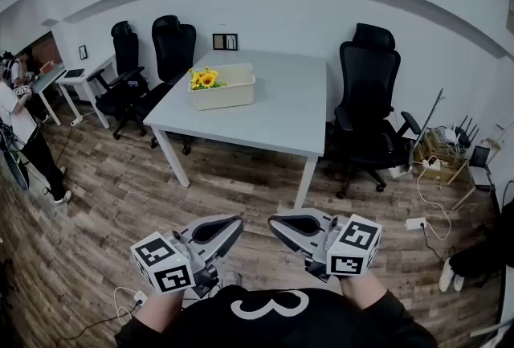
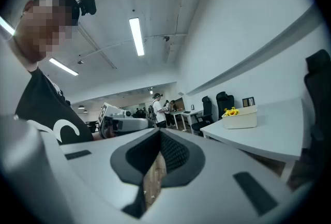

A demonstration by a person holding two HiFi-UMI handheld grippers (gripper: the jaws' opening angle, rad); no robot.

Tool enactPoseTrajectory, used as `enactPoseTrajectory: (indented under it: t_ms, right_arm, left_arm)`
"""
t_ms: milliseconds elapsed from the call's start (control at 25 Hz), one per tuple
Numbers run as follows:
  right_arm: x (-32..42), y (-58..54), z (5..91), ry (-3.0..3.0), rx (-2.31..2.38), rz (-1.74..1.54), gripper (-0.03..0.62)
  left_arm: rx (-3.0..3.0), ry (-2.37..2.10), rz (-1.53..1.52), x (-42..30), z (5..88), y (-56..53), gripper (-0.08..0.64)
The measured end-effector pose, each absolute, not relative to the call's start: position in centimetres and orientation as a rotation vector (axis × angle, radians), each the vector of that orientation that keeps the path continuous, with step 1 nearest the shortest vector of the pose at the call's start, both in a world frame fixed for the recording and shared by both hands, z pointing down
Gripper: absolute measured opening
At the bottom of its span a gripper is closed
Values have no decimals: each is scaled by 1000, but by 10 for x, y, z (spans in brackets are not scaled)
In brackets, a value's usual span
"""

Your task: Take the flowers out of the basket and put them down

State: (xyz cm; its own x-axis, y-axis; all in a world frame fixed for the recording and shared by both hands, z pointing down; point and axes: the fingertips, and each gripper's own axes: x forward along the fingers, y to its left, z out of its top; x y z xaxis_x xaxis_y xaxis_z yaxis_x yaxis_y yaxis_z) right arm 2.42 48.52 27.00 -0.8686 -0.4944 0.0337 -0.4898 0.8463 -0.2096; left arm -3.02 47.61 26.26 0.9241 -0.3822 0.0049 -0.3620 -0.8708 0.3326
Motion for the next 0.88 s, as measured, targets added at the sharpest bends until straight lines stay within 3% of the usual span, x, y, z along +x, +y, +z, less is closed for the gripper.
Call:
enactPoseTrajectory:
  t_ms: [880]
  right_arm:
    - [40,465,278,2992,-743,-422,8]
  left_arm:
    - [2739,-569,-8,-5,276,455,12]
